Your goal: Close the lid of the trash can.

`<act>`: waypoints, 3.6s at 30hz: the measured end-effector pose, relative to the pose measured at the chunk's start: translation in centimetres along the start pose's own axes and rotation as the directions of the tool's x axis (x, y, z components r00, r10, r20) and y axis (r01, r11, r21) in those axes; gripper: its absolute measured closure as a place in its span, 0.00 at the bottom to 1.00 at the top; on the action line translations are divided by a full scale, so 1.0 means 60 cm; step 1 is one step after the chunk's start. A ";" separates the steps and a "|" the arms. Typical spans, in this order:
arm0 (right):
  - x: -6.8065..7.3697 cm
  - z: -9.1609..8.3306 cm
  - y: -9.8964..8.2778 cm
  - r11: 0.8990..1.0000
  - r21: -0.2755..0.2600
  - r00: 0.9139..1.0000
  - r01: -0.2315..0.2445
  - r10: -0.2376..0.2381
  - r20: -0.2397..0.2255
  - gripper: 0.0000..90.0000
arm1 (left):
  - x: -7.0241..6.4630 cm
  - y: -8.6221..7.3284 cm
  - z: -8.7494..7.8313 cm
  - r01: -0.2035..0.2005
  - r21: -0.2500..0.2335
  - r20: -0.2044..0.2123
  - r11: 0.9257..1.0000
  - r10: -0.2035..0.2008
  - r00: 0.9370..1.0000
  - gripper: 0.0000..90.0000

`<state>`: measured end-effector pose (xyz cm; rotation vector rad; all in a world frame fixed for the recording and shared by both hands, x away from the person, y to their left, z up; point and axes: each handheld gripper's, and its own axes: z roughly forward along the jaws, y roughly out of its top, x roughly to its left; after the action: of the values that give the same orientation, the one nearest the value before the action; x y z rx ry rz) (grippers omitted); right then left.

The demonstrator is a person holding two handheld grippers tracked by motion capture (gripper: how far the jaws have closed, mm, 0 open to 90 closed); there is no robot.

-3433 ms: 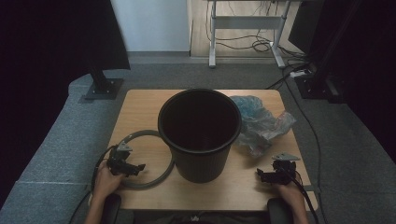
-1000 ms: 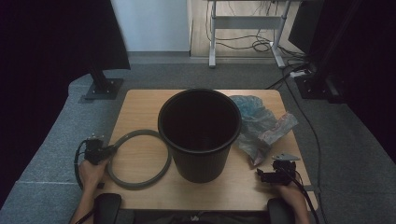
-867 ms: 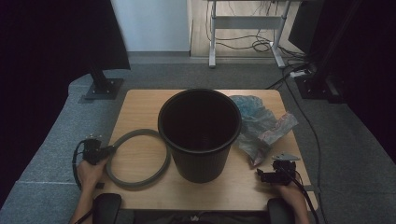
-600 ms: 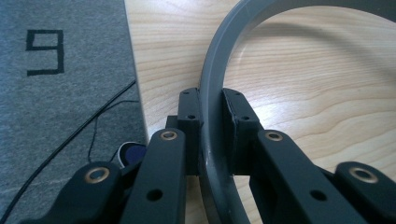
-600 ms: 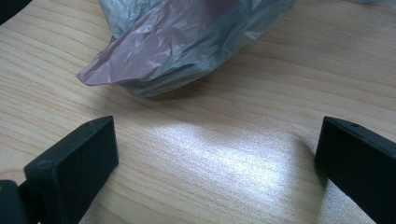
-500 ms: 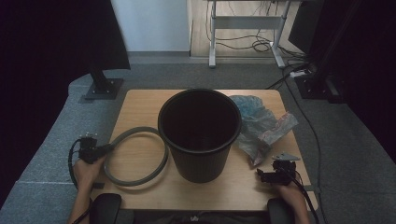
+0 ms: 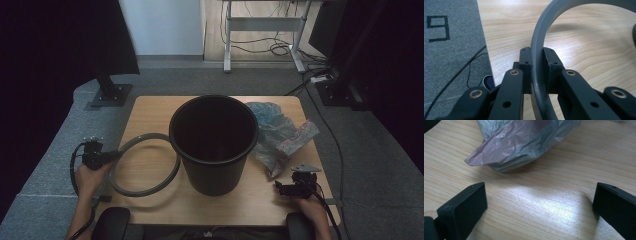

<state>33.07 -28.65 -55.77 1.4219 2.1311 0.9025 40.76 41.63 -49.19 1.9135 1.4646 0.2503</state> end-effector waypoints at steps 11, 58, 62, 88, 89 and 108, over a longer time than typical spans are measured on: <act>0.000 0.000 0.000 1.000 -0.001 1.000 0.001 -0.001 0.001 0.00 | -0.014 0.037 -0.027 -0.026 0.027 0.008 0.999 0.025 1.000 0.88; 0.000 0.000 0.000 1.000 -0.001 1.000 0.001 -0.001 0.001 0.00 | -0.047 0.168 -0.158 -0.087 0.038 0.012 0.995 0.086 0.996 0.88; 0.000 0.000 0.000 1.000 -0.001 1.000 0.001 -0.001 0.001 0.00 | -0.048 0.176 -0.170 -0.082 0.036 0.011 0.996 0.082 0.997 0.88; 0.000 0.000 0.000 1.000 0.000 1.000 0.000 0.000 0.000 0.00 | -0.068 0.232 -0.247 -0.094 0.012 -0.009 0.996 0.094 0.996 0.88; 0.000 0.000 0.000 1.000 -0.001 1.000 0.000 0.000 0.000 0.00 | -0.069 0.234 -0.249 -0.094 0.011 -0.010 0.995 0.094 0.995 0.88; 0.000 0.000 0.000 1.000 -0.001 1.000 0.000 0.000 0.000 0.00 | -0.131 0.279 -0.234 -0.162 0.023 0.009 0.987 0.162 0.987 0.87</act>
<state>33.08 -28.65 -55.77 1.4219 2.1305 0.9030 43.36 38.41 -26.36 2.0534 1.3143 0.3015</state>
